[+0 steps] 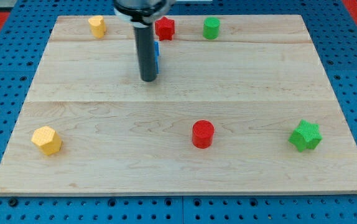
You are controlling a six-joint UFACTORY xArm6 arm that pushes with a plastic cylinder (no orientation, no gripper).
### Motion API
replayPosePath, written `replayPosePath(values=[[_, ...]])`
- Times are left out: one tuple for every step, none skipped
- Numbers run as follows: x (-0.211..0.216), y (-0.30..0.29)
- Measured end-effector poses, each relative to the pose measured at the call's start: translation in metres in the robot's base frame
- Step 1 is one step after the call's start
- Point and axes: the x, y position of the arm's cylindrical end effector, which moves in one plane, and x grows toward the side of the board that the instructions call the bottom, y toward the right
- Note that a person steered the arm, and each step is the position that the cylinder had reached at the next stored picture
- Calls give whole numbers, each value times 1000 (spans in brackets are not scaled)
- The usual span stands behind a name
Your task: Push the blue cube into the blue triangle
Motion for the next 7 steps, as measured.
replayPosePath(values=[[-18, 0], [-24, 4], [-23, 9], [-14, 8], [-4, -20], [-34, -45], [-47, -32]])
